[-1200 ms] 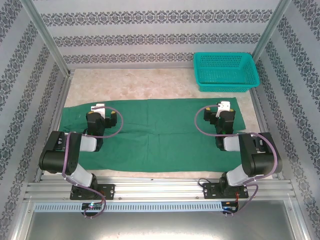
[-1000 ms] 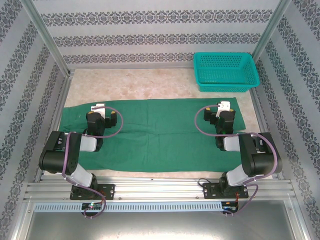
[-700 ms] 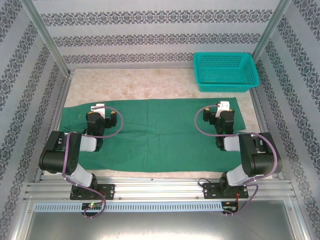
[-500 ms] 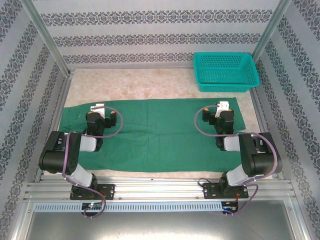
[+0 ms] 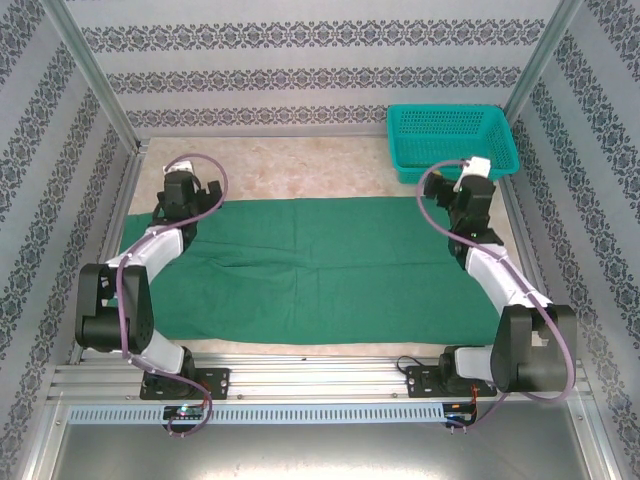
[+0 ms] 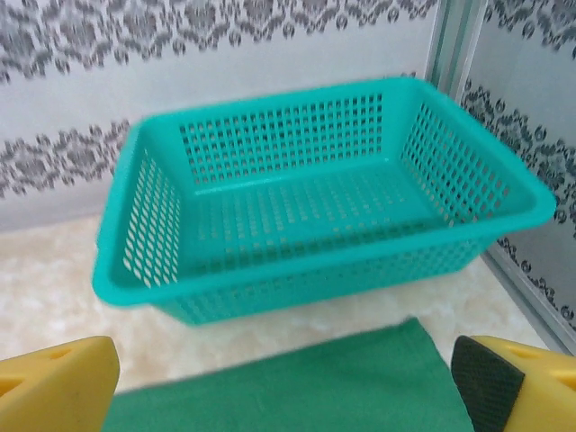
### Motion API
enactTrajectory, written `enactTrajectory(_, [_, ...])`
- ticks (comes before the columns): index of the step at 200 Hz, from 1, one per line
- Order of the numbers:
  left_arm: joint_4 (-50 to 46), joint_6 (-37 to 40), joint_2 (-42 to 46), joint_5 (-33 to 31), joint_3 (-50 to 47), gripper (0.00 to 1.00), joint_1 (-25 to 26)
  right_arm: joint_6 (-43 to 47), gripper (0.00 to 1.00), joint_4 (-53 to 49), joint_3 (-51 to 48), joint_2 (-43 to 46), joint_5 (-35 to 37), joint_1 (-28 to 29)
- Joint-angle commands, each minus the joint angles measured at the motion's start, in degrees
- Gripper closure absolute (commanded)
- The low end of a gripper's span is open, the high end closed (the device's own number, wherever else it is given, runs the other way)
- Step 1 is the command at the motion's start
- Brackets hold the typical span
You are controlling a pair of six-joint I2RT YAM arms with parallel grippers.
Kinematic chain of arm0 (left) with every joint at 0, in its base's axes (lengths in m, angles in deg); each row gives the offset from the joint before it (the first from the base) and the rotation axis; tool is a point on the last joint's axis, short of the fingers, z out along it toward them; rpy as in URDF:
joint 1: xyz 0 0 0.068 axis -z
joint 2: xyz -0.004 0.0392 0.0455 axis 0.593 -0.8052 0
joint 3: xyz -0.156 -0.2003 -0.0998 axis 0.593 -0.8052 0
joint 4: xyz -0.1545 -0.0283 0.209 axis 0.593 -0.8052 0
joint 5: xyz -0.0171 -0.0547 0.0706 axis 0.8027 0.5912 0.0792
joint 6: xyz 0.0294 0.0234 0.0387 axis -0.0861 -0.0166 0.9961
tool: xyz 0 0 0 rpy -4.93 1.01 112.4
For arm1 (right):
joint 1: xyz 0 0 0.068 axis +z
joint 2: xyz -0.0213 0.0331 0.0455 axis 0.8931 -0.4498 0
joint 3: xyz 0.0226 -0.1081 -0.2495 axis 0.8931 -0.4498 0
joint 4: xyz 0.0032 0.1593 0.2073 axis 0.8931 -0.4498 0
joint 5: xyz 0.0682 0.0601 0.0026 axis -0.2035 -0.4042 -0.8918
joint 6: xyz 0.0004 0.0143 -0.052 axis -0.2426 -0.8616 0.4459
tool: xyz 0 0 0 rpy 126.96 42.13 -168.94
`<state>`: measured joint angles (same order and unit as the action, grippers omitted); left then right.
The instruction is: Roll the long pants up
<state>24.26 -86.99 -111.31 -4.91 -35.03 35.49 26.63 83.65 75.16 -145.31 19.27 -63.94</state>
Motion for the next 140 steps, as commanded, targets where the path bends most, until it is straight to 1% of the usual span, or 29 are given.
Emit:
enactTrajectory(1, [-12.87, -3.58, -3.85, 0.14, 6.72, 0.00, -1.17, -4.19, 0.02, -14.40, 0.94, -1.47, 1.23, -0.42])
enactTrajectory(11, [-17.99, -5.14, -5.94, -2.75, 10.69, 0.00, -2.72, -5.96, 0.02, -15.18, 0.81, -1.06, 2.71, -1.47])
enactTrajectory(19, [-22.34, -7.23, -7.72, -4.79, 13.95, 0.00, -4.83, -6.88, 0.02, -15.37, 0.59, -0.57, 0.18, -2.74])
enactTrajectory(27, [-25.05, -8.76, -9.20, -4.40, 16.21, 0.01, -7.21, -6.89, 0.02, -15.37, 0.45, -0.21, -2.27, -3.52])
enactTrajectory(35, [-27.27, -11.03, -10.66, -4.48, 18.14, 0.01, -9.55, -6.50, 0.02, -15.98, 0.73, -0.27, -2.93, -3.55])
enactTrajectory(68, [-31.75, -15.74, -13.44, -4.11, 22.16, 0.01, -16.78, -6.33, 0.02, -20.39, 2.94, -1.50, -3.08, -3.55])
enactTrajectory(98, [-37.73, -16.71, -18.70, -4.35, 26.89, 0.02, -20.29, -7.71, 0.02, -22.23, 3.59, -2.09, -2.58, -3.38])
enactTrajectory(128, [-38.17, -16.61, -22.79, -1.19, 27.91, 0.01, -22.75, -9.16, 0.02, -21.48, 2.94, -2.98, -3.15, -3.47])
enactTrajectory(140, [-38.37, -16.84, -24.01, -1.49, 28.22, 0.01, -23.21, -9.55, 0.02, -21.49, 2.84, -3.81, -3.14, -3.44])
